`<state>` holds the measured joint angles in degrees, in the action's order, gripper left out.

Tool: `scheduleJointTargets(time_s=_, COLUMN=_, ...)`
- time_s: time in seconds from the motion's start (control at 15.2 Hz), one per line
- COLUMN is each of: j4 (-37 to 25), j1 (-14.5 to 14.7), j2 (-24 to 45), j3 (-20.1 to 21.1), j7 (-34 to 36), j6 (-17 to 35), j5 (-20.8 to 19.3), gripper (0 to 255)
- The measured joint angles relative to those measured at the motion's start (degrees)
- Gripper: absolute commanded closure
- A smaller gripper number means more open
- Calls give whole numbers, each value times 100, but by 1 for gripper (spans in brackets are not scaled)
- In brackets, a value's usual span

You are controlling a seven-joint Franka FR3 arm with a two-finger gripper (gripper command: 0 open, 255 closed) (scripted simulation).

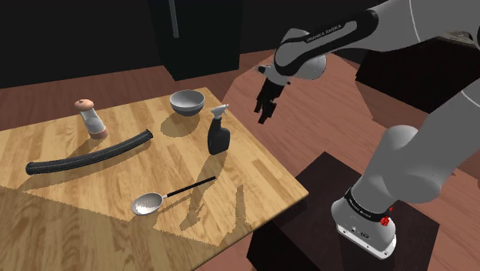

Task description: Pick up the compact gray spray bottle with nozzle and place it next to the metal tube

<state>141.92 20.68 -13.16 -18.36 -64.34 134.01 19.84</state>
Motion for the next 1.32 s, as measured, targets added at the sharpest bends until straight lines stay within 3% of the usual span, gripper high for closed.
scheduleJointTargets(time_s=0.26, j4=-631, j1=445, j2=920, j3=-160, j7=-1592, j6=180, j5=1108, gripper=0)
scheduleJointTargets(time_s=0.66, j4=-1443, j1=636, j2=1940, j3=28, j7=-3696, j6=49, j5=2503, gripper=0)
scheduleJointTargets(time_s=1.32, j4=-1651, j1=714, j2=2517, j3=262, j7=-4223, j6=327, j5=3116, gripper=0)
